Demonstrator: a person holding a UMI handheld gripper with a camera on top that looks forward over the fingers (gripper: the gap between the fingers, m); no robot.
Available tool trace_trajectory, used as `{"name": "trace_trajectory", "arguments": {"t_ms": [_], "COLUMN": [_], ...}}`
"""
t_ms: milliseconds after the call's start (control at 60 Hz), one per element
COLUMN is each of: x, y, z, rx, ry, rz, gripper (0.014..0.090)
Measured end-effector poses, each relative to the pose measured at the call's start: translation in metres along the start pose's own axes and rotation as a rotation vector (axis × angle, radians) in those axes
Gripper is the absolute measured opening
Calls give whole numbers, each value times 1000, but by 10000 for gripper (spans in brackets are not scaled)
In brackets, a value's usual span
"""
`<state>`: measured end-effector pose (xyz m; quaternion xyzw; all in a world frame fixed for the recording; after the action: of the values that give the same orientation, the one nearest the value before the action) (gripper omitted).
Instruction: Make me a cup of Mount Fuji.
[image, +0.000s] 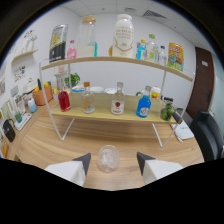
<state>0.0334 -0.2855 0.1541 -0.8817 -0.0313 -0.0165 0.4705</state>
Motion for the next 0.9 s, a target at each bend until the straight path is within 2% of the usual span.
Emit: {"name": "trace_trajectory", "arguments": {"t_ms": [233,317,467,633,833,900], "x": [-13,-33,-69,-88,-87,-85], "y": [19,20,-17,-82,-129,-138], "z": [-22,-33,-30,5,67,85], "rx": [-24,-3,128,278,336,344], "ry": [-6,-28,-64,-64,-4,14], "rz": [30,63,89,97,73,64], "gripper": [855,853,852,853,833,790]}}
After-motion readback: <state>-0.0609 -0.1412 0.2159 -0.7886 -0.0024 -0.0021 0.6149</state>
